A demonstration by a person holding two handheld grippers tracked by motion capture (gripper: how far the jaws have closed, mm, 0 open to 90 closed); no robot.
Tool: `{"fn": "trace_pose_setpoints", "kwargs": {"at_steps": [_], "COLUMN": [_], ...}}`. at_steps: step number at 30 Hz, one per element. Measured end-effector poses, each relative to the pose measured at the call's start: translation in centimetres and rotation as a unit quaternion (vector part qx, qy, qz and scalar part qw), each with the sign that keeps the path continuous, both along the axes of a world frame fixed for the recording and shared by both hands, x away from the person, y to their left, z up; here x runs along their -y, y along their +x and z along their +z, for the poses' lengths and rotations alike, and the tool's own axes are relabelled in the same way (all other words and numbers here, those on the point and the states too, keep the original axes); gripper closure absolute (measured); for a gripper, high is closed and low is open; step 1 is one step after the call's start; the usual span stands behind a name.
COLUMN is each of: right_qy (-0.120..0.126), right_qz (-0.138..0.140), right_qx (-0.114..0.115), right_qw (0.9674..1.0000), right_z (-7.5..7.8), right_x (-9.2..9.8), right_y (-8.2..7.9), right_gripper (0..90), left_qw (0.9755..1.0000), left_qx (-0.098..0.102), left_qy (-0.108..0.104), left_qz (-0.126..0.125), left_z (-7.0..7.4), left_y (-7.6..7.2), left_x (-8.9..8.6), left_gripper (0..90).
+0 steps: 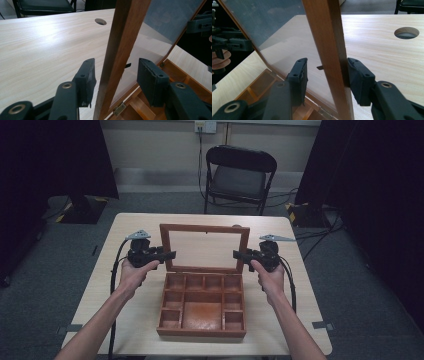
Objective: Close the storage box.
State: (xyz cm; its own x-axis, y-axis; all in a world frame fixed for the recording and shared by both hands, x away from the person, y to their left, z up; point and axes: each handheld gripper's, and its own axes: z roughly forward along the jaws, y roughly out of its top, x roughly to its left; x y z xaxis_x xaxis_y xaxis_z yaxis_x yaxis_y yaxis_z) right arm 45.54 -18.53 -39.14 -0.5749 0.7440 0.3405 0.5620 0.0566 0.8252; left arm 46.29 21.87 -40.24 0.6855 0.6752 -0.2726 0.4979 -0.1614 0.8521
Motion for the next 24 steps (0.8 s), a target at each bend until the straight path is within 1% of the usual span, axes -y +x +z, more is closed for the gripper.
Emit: {"fn": "trace_pose_setpoints", "kwargs": {"at_steps": [2,3,6,7,10,11,12,13,16,19,20,24], "right_qy": [0.001,0.002,0.003,0.004,0.002,0.004,0.004,0.002,0.003,0.001,0.001,-0.005], "right_qz": [0.003,0.004,0.005,0.006,0.007,0.008,0.009,0.010,0.012,0.012,0.016,0.017], "right_qx": [0.003,0.001,0.000,-0.001,0.001,-0.002,-0.001,0.000,0.000,0.002,0.001,-0.002], "right_qw": [1.0000,1.0000,1.0000,1.0000,1.0000,1.0000,0.9999,0.9999,0.9999,0.9999,0.9999,0.9998], "right_z": [0.0,0.1,0.1,0.2,0.3,0.3,0.3,0.4,0.5,0.6,0.6,0.4], "right_x": [0.0,0.1,0.1,0.1,0.1,0.2,0.2,0.3,0.4,0.7,0.8,1.1], "right_y": [-0.3,-0.4,-0.7,-0.8,-1.2,-1.3,-1.4,-1.7,-2.0,-2.3,-2.4,-2.6], "right_gripper": [51.7,51.3,50.3,49.8,49.2,49.1,49.1,49.2,48.9,47.1,46.7,44.3], "left_qw": [0.9999,0.9999,0.9998,0.9997,0.9997,0.9997,0.9997,0.9997,0.9997,0.9996,0.9997,0.9996], "left_qx": [0.009,0.014,0.018,0.021,0.019,0.019,0.020,0.017,0.017,0.015,0.015,0.014], "left_qy": [0.005,0.004,0.008,0.009,0.006,0.002,0.003,-0.004,-0.007,-0.012,-0.013,-0.015], "left_qz": [0.002,0.000,-0.003,-0.010,-0.012,-0.015,-0.017,-0.019,-0.019,-0.018,-0.018,-0.020], "left_z": [0.2,0.4,0.7,0.8,1.0,1.1,1.1,0.9,0.8,0.7,0.7,0.8], "left_y": [-0.3,-0.5,-0.8,-0.9,-1.1,-1.2,-1.3,-1.5,-1.6,-1.8,-1.9,-2.0], "left_x": [0.1,0.3,0.4,0.4,0.4,0.4,0.3,0.2,0.1,0.0,0.0,0.1], "left_gripper": [48.2,48.4,49.9,50.0,50.8,50.8,50.8,50.4,50.1,49.1,48.6,47.5]}}
